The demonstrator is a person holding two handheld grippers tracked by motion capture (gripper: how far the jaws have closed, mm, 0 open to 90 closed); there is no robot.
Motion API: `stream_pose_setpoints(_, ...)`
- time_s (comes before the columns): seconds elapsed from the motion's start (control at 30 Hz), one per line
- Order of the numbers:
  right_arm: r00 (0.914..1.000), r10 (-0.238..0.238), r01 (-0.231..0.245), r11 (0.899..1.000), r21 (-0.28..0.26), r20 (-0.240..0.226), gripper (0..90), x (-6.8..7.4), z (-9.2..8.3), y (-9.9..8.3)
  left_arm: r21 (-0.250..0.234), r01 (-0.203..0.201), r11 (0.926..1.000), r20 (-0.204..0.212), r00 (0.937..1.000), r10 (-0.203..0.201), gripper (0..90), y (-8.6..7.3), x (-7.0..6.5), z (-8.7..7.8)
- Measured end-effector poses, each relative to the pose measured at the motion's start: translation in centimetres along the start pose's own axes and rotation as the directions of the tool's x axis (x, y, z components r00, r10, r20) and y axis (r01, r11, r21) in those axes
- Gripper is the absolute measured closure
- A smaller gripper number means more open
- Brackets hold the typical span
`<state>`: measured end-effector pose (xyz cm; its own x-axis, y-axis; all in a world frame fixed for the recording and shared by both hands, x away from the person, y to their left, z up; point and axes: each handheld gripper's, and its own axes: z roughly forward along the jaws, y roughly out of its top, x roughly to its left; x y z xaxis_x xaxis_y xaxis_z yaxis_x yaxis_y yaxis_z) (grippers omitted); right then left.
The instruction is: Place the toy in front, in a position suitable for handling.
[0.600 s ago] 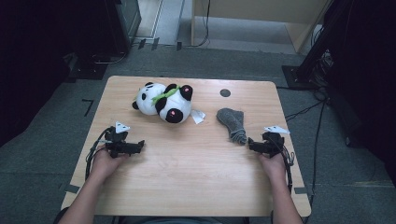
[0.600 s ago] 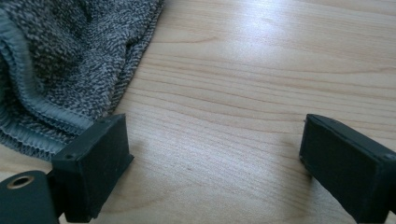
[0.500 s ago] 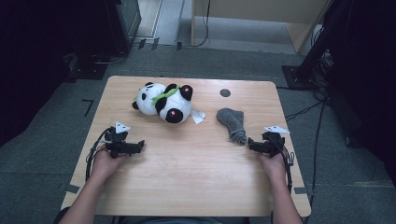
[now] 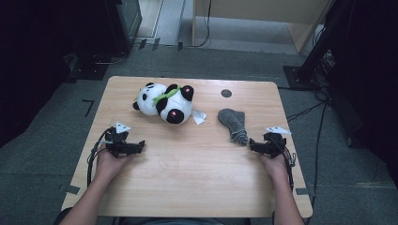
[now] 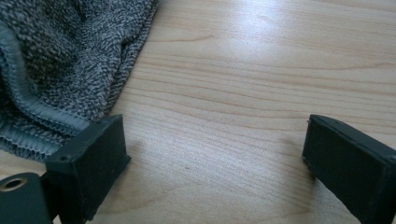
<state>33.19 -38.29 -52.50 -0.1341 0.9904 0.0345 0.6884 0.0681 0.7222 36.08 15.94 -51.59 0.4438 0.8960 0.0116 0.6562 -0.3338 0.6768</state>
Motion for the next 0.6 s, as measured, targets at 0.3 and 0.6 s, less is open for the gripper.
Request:
stream_pose_setpoints(0.3, 1.0, -0.006, 0.006, 1.0, 0.001, -0.004, 6.5, -0.1, 0.0, 0.0, 0.003, -0.047, 0.9989, 0.071, 0.9964, 0.047, 24.6, 0.5, 0.2, -0.4)
stream_pose_setpoints(0.6, 1.0, -0.007, 0.007, 1.0, -0.001, -0.005, 6.5, -0.1, 0.0, 0.0, -0.008, -0.001, 1.0, 0.169, 0.9857, 0.002, 25.7, 2.1, 0.9, -1.3)
